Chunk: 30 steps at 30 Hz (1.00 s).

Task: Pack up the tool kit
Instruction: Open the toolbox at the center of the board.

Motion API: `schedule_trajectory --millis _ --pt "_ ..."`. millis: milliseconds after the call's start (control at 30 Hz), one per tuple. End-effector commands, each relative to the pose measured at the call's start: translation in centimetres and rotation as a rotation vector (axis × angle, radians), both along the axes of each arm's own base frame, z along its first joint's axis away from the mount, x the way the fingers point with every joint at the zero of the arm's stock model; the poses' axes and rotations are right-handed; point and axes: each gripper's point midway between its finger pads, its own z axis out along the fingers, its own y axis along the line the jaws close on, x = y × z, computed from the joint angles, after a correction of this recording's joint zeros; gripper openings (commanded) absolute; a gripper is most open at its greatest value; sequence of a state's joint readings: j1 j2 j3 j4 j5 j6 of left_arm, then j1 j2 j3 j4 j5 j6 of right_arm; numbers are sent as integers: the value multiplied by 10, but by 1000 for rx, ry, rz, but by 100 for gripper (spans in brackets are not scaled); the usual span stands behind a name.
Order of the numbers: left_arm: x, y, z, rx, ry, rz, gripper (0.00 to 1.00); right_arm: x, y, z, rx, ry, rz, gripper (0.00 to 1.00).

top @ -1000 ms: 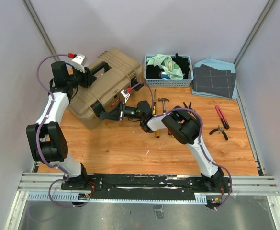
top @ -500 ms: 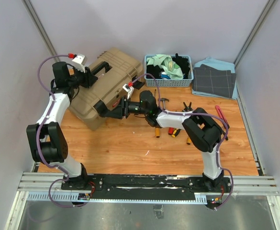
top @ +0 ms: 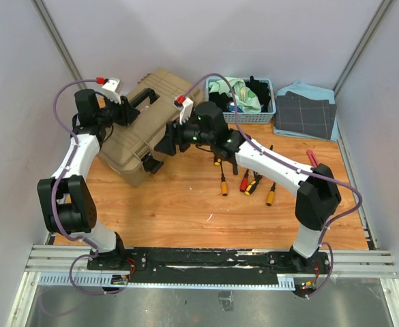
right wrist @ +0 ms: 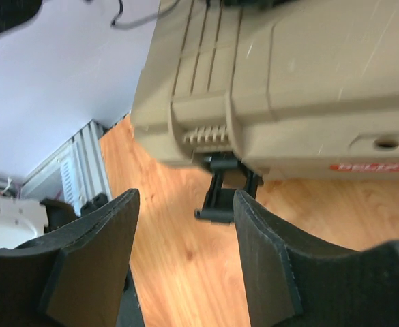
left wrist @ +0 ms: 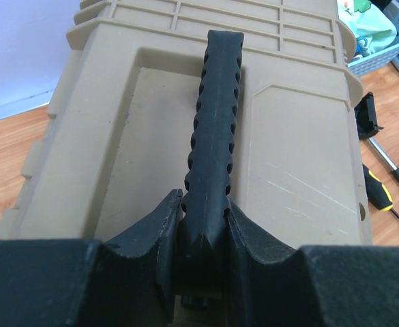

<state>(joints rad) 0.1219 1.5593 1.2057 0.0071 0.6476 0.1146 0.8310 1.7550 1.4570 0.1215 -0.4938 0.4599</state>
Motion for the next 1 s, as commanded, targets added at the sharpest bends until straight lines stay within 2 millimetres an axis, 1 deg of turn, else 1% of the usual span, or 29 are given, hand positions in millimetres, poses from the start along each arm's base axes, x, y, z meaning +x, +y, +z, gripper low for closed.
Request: schedule_trajectory --millis 0,67,133,267,367,467,600,767,833,967 --pt "-32 -20 -42 -103 242 -25 0 12 5 -13 -139 -6 -41 61" --pt "-33 -22 -35 -112 243 -35 0 16 4 -12 -144 -9 -63 63" --pt "-34 -23 -26 -114 240 -42 0 23 -3 -13 -165 -20 -108 66" --pt "-43 -29 -12 -139 248 -67 0 32 -29 -20 -218 -15 -179 67" --pt "-52 -37 6 -196 252 -101 0 35 -48 -17 -226 -19 -225 67" --pt "-58 -46 26 -263 249 -125 0 36 -65 -20 -246 -19 -264 68" --pt "-65 -53 59 -367 222 -144 0 40 -86 -21 -262 -21 -325 74" --pt "-77 -59 97 -509 205 -180 0 51 -108 -25 -264 7 -390 75" --pt "-81 -59 110 -562 197 -192 0 58 -115 -27 -260 26 -422 75" --pt "-88 -60 133 -661 189 -207 0 78 -128 -30 -247 73 -504 75"
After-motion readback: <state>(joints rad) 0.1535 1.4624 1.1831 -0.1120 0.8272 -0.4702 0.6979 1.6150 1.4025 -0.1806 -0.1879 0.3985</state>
